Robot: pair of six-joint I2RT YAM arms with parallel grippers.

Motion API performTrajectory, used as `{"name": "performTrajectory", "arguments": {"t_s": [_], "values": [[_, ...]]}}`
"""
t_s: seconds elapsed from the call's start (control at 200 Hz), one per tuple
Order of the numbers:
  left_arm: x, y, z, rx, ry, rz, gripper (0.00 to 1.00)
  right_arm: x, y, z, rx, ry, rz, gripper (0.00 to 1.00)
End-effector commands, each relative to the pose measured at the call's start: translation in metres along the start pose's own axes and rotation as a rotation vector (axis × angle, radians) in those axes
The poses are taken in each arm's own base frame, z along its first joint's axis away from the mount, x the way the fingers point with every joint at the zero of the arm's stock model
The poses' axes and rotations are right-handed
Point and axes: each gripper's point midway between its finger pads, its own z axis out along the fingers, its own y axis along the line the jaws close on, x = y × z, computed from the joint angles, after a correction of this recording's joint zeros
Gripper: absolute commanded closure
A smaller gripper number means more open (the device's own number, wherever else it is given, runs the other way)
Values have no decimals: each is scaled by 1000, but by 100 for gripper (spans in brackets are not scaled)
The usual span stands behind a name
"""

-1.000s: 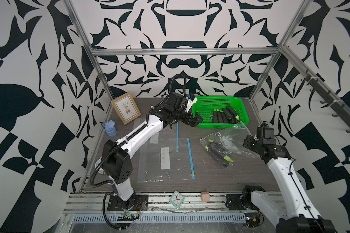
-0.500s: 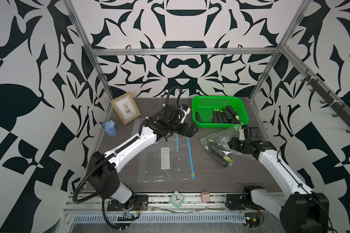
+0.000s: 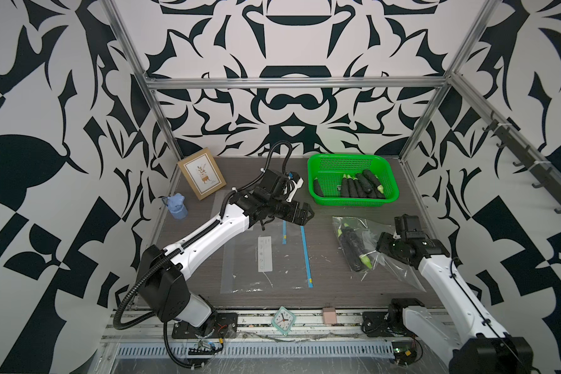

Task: Place the eggplant in a zip-top bag and seal the zipper
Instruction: Adjust the zipper food storage bag at the center of the board.

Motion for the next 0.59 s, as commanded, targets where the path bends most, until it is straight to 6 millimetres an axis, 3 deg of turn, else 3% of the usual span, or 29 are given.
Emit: {"name": "performTrajectory", "arguments": {"t_s": [0.0, 0.11, 0.25, 0.405, 0.59], "values": [[15, 4, -12, -31, 20, -31, 0, -36, 17, -24, -52, -95, -19, 34], [28, 0, -10, -43, 38, -54, 0, -38, 34, -18, -96, -47, -40, 35], [49, -11, 2, -40, 86, -77, 0, -17, 39, 11, -131, 42, -9, 34], [60, -19, 10, -35, 107, -99, 0, 1, 28, 34, -84, 90, 10, 34], [71, -28, 18, -20, 138, -100, 0, -3, 10, 54, -34, 101, 46, 33]]}}
